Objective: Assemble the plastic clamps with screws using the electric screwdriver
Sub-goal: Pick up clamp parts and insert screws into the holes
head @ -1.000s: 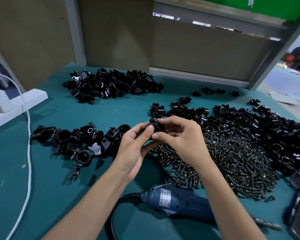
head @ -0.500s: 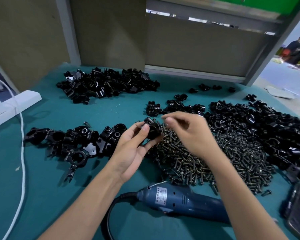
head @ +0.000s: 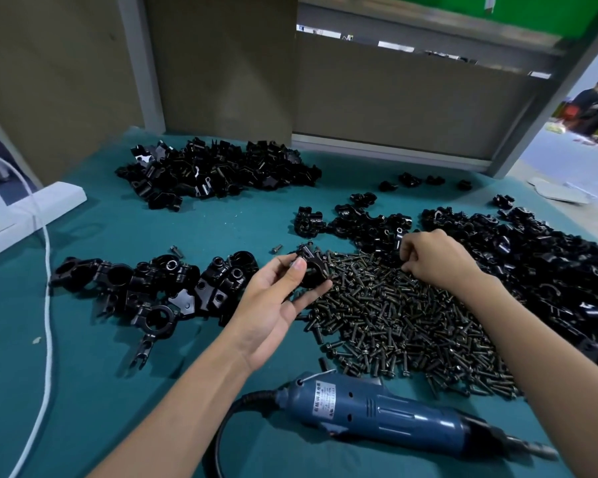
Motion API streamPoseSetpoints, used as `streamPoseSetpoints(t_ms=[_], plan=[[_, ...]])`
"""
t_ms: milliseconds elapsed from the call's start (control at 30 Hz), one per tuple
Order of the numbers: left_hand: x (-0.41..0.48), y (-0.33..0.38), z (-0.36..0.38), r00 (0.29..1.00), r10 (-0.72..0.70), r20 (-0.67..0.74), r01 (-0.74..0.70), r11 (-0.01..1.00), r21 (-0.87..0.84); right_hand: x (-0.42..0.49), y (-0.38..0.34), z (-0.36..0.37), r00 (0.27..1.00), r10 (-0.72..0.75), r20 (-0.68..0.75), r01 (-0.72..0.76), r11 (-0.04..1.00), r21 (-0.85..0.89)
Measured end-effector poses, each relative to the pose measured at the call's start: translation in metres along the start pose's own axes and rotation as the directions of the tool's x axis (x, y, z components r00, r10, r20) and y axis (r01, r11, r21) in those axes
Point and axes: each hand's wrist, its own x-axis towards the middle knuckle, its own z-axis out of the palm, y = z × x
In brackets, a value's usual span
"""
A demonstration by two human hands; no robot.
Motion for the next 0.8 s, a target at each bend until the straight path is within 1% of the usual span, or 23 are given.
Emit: streamPoseSetpoints(t_ms=[67,233,367,400,433,467,533,633,700,733,800], plan=[[0.000,0.001,0.000,1.000,-0.001,-0.002,0.001,1.000,0.005,0.001,0.001,0.004,1.000,0.015,-0.010,-0.015,1.000,0.024],[-0.001,0.001,0.001,1.000,-0.007,0.000,0.007,0.999,0.037,0.001,0.006,0.003,1.000,-0.008,0.018,0.004,0.983,0.183],[0.000,0.000,0.002,1.000,-0.007,0.000,0.007,0.999,0.036,-0.005,0.000,-0.009,0.999,-0.039,0.036,0.033,0.990,0.136],[0.000,0.000,0.001,1.000,-0.005,0.000,0.005,1.000,0.030,-0.008,-0.006,-0.013,0.998,-0.066,0.024,0.061,0.984,0.168],[0.000,0.000,0.001,1.000,-0.003,-0.002,0.003,1.000,0.027,-0.012,-0.013,-0.016,0.996,-0.089,0.005,0.085,0.965,0.249],[0.000,0.000,0.001,1.000,-0.001,-0.003,0.001,1.000,0.028,-0.017,-0.022,-0.018,0.995,-0.095,-0.018,0.095,0.927,0.363],[-0.001,0.000,0.002,1.000,0.008,-0.005,-0.008,0.999,0.031,-0.031,-0.044,-0.021,0.993,-0.071,-0.099,0.115,0.812,0.572],[0.000,0.000,0.002,0.999,0.032,-0.006,-0.032,0.999,0.026,-0.051,-0.082,-0.023,0.970,0.004,-0.244,0.193,0.597,0.779],[0.000,0.000,0.003,0.999,0.048,-0.004,-0.048,0.998,0.031,-0.060,-0.104,-0.021,0.952,0.005,-0.306,0.265,0.487,0.832],[0.000,0.000,0.003,0.998,0.055,-0.001,-0.055,0.998,0.037,-0.063,-0.112,-0.018,0.943,-0.004,-0.332,0.296,0.464,0.835],[-0.001,-0.001,0.003,0.998,0.064,0.009,-0.065,0.997,0.048,-0.064,-0.125,-0.012,0.932,-0.016,-0.362,0.328,0.462,0.824]])
